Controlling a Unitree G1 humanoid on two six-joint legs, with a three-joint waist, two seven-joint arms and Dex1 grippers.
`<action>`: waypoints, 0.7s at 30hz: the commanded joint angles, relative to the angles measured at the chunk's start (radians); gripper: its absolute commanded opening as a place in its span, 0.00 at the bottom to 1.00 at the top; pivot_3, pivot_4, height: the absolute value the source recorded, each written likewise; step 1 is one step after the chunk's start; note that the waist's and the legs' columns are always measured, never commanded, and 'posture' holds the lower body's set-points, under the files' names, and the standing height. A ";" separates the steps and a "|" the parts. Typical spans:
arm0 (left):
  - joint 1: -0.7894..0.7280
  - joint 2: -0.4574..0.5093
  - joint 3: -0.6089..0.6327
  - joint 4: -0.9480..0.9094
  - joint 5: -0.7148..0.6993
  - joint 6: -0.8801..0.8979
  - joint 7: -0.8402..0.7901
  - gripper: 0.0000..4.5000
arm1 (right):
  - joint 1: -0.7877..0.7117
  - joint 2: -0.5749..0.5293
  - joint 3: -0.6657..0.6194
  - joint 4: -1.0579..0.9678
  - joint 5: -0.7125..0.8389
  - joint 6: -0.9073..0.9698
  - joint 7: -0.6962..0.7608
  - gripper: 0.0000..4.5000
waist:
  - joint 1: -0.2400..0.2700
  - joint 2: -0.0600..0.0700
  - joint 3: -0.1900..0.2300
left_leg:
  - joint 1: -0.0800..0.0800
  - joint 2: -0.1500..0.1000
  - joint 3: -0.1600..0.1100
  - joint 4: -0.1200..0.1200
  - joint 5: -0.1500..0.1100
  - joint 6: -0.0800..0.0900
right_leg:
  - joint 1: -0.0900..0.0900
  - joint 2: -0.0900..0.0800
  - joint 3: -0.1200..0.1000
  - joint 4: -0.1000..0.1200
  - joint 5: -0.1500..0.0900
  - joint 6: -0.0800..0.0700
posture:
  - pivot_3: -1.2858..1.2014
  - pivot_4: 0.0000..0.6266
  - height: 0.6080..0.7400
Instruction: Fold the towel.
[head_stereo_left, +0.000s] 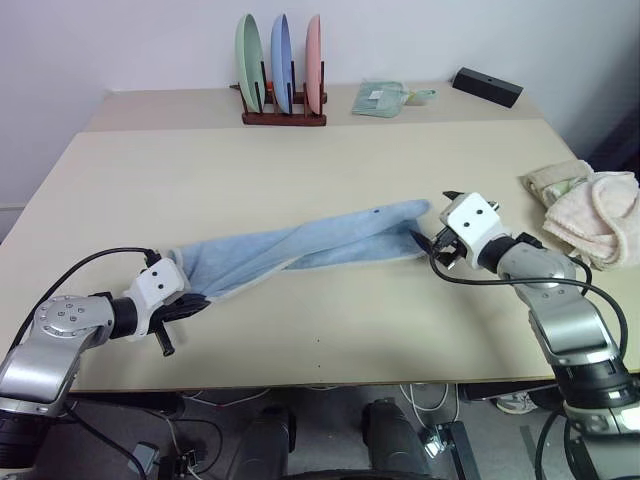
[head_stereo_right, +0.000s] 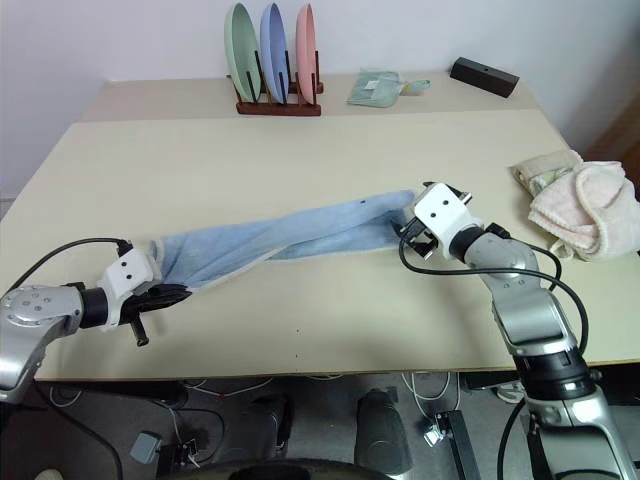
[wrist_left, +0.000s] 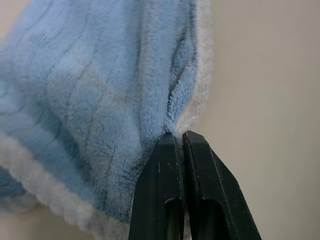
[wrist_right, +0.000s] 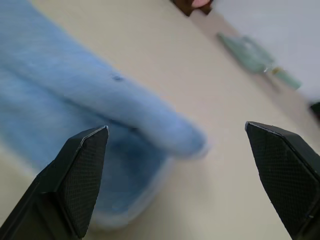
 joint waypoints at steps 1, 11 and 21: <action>-0.003 -0.023 0.037 -0.009 -0.006 0.003 0.043 0.01 | -0.087 -0.008 0.061 0.162 -0.104 -0.163 -0.001 1.00 | -0.002 0.000 0.000 | 0.000 0.000 0.000 0.000 0.000 0.000 | 0.000 0.000 0.000 0.000 0.000 0.000 | 0.52 0.24 1.00; -0.170 -0.202 0.061 0.024 -0.029 0.061 0.240 0.01 | -0.363 0.078 0.173 0.694 -0.316 -0.430 -0.176 1.00 | -0.001 -0.001 0.001 | 0.000 0.000 -0.001 0.001 0.001 -0.001 | 0.000 0.000 0.000 0.001 0.001 -0.001 | 0.52 0.24 1.00; -0.166 -0.225 0.020 0.001 -0.026 0.073 0.236 0.01 | -0.484 0.106 0.246 0.928 -0.440 -0.580 -0.250 1.00 | -0.013 0.000 0.001 | 0.000 0.000 0.000 -0.002 0.001 -0.002 | -0.002 0.000 0.000 0.001 0.001 -0.001 | 0.52 0.24 1.00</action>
